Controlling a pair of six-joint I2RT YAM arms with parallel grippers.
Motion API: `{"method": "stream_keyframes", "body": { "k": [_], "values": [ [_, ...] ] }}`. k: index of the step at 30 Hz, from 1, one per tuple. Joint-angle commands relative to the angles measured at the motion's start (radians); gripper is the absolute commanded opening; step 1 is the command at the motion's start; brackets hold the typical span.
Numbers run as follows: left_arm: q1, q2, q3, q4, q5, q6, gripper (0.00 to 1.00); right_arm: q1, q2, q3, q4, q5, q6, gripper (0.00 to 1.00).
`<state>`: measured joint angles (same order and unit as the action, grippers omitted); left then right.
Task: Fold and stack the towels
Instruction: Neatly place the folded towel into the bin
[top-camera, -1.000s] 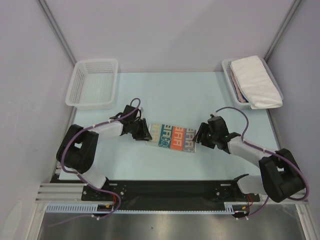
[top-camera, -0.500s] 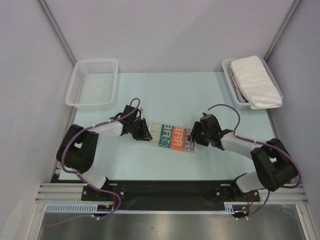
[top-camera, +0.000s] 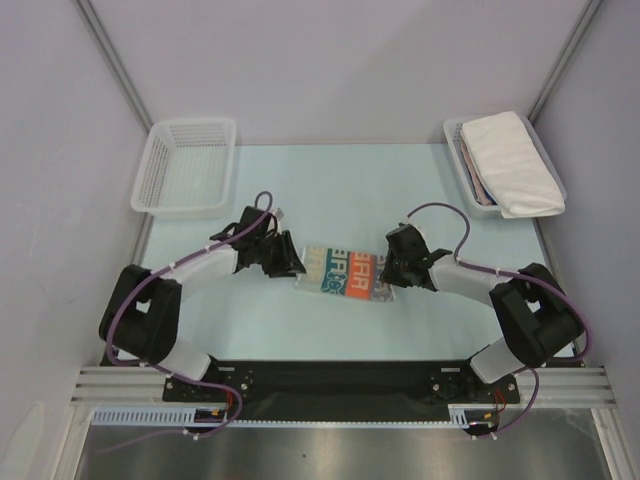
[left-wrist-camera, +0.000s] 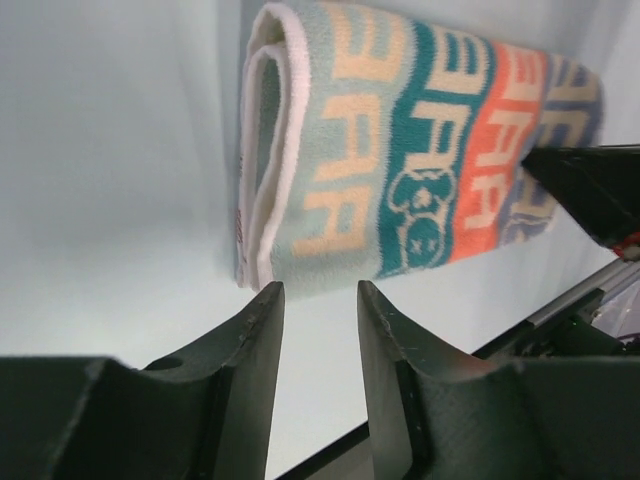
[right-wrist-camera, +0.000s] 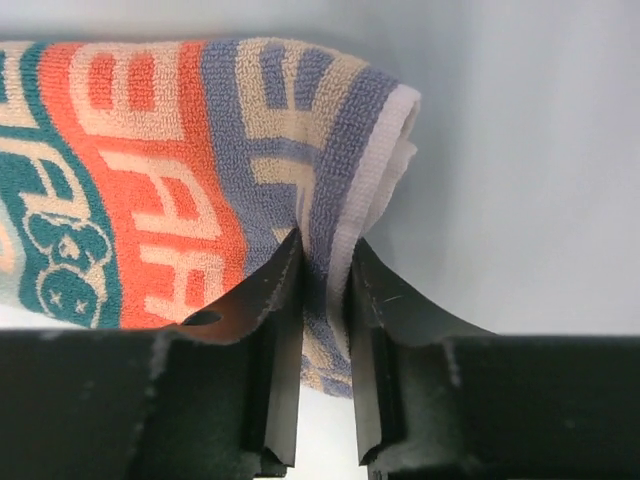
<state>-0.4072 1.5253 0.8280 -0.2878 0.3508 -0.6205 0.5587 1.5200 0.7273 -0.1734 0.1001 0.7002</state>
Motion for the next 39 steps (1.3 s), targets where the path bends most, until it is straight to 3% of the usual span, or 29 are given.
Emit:
{"method": "stream_keyframes", "body": {
  "k": [1,6,10,14,22,25,27,30,31,34,35,39],
  "values": [
    [0.001,-0.141,0.084,-0.072,-0.012,0.048,0.42,0.006,0.005,0.023,-0.158,0.107,0.010,0.21],
    [0.001,-0.273,0.106,-0.125,-0.015,0.107,0.43,0.010,0.000,0.073,-0.263,0.190,0.025,0.00],
    [0.001,-0.358,0.073,-0.123,-0.012,0.134,0.44,-0.012,-0.007,0.104,-0.376,0.285,0.036,0.00],
    [0.007,-0.379,0.020,-0.113,-0.004,0.174,0.44,-0.121,-0.046,0.110,-0.480,0.357,0.028,0.00],
    [0.007,-0.384,-0.032,-0.067,0.063,0.165,0.43,-0.484,-0.182,0.135,-0.641,0.380,-0.053,0.00],
    [0.007,-0.386,-0.038,-0.059,0.076,0.157,0.43,-0.551,-0.182,0.168,-0.669,0.357,-0.068,0.00],
    [0.007,-0.384,-0.040,-0.057,0.085,0.157,0.43,-0.595,-0.161,0.219,-0.727,0.411,-0.068,0.10],
    [0.007,-0.386,-0.049,-0.054,0.099,0.157,0.43,-0.672,-0.161,0.241,-0.732,0.363,-0.093,0.25],
    [0.007,-0.390,-0.052,-0.056,0.097,0.157,0.43,-0.675,-0.190,0.250,-0.742,0.375,-0.091,0.51],
    [0.007,-0.395,-0.055,-0.051,0.100,0.157,0.43,-0.675,-0.239,0.264,-0.765,0.394,-0.085,0.93],
    [0.007,-0.396,-0.053,-0.053,0.102,0.156,0.43,-0.675,-0.269,0.268,-0.782,0.394,-0.088,0.99],
    [0.008,-0.399,-0.053,-0.048,0.108,0.154,0.43,-0.646,-0.325,0.304,-0.790,0.340,-0.080,1.00]
  ]
}}
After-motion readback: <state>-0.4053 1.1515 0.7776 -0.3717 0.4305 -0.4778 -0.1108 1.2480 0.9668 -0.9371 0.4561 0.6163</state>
